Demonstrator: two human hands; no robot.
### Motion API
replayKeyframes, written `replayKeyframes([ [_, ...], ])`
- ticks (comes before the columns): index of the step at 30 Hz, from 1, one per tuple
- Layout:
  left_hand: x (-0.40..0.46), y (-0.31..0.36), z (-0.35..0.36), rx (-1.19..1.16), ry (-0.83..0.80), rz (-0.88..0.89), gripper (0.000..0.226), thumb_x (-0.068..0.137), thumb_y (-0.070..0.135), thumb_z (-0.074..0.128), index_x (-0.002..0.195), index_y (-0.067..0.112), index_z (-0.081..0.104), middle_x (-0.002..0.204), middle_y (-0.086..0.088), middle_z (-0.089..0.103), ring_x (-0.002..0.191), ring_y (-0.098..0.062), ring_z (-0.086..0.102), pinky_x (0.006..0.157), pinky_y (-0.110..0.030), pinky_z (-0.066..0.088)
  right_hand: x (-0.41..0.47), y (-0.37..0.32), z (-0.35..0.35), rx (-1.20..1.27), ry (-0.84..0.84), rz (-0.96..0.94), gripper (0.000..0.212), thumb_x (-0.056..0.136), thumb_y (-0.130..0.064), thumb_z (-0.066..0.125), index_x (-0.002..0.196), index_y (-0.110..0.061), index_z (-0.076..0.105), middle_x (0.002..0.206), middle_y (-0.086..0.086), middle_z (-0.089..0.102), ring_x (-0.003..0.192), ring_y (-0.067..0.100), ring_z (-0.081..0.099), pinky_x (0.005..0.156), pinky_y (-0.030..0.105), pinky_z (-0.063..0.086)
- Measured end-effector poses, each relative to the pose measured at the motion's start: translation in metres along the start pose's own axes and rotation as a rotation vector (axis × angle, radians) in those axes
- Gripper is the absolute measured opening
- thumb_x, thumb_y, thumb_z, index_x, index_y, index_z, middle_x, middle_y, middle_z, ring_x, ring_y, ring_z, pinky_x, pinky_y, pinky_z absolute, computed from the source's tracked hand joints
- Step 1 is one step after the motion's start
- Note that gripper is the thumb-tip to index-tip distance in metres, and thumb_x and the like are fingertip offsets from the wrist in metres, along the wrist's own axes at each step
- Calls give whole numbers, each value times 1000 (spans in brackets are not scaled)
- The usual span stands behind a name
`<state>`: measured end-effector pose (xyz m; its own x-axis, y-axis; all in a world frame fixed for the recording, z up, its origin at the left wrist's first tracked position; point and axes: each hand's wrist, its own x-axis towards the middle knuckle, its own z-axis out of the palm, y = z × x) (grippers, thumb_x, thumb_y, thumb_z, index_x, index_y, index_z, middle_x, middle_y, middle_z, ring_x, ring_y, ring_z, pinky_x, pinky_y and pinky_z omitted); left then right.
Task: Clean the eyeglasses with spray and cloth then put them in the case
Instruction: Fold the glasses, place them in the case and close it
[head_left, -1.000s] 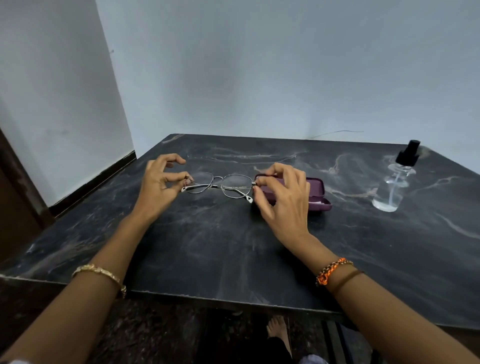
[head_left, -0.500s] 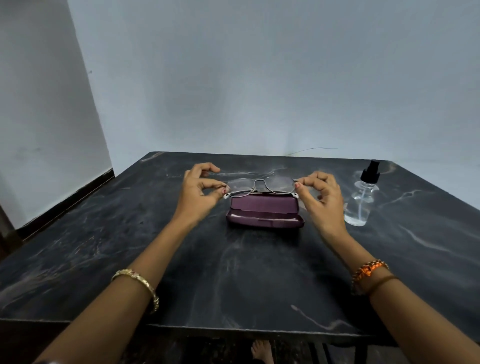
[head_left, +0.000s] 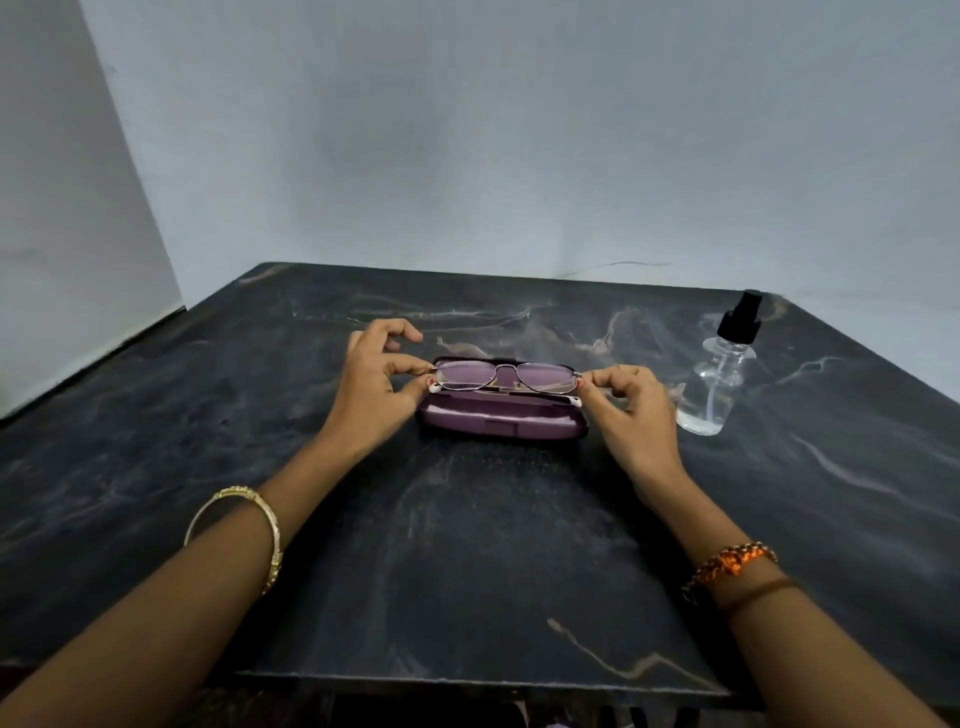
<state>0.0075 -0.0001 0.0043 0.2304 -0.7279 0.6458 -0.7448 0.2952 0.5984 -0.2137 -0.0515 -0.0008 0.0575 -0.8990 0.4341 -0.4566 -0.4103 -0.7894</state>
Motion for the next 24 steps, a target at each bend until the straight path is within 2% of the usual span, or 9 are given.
replayKeyframes([
  [6,-3,-1,-2,49,-125,-21,18,74,3,68,90,-3,66,96,8,47,92,-10,35,74,5,27,-2,4,-2,-91,-10,-15,11,82,-20,62,79,-15,70,97,5,61,104,23,51,82,36,43],
  [10,-4,-2,-4,79,-197,-3,13,74,5,68,87,1,69,104,3,52,91,-12,38,71,-10,28,-3,4,-4,-138,-48,-10,9,82,-21,63,74,-18,65,103,10,61,106,26,49,84,38,43],
  [12,-6,-3,-5,54,-239,-29,18,74,6,68,91,2,67,101,2,57,87,-3,44,72,-12,32,-4,3,-6,-161,-56,-19,7,81,-19,63,76,-16,65,102,9,58,105,27,49,84,40,43],
  [15,-6,-3,-6,-2,-277,-72,25,74,2,68,98,-2,62,91,0,60,70,15,53,65,1,37,-4,3,-8,-187,-68,-52,9,81,-18,64,80,-10,68,100,11,58,104,28,50,85,37,40],
  [17,-6,-3,-6,22,-281,-70,22,75,3,67,96,-3,65,95,2,59,73,7,55,62,4,35,-4,3,-9,-205,-83,-69,10,81,-18,64,81,-9,69,100,12,59,104,28,50,85,36,40],
  [20,-5,-2,-7,78,-287,-37,16,78,2,64,92,0,69,105,-3,63,85,-11,55,64,0,36,-4,4,-10,-219,-103,-72,10,82,-18,63,82,-10,69,100,12,59,104,28,50,87,39,41],
  [22,-5,-2,-7,86,-297,-36,16,78,1,63,94,-1,68,108,-10,66,89,-12,56,68,-5,39,-4,4,-11,-226,-111,-74,10,81,-18,63,83,-11,70,100,13,60,103,28,51,87,40,41],
  [24,-5,-1,-7,82,-309,-30,17,79,1,62,95,-1,67,108,-12,67,92,-11,57,70,2,37,-4,4,-11,-231,-111,-82,10,81,-18,64,85,-10,71,100,13,61,102,27,52,85,40,43],
])
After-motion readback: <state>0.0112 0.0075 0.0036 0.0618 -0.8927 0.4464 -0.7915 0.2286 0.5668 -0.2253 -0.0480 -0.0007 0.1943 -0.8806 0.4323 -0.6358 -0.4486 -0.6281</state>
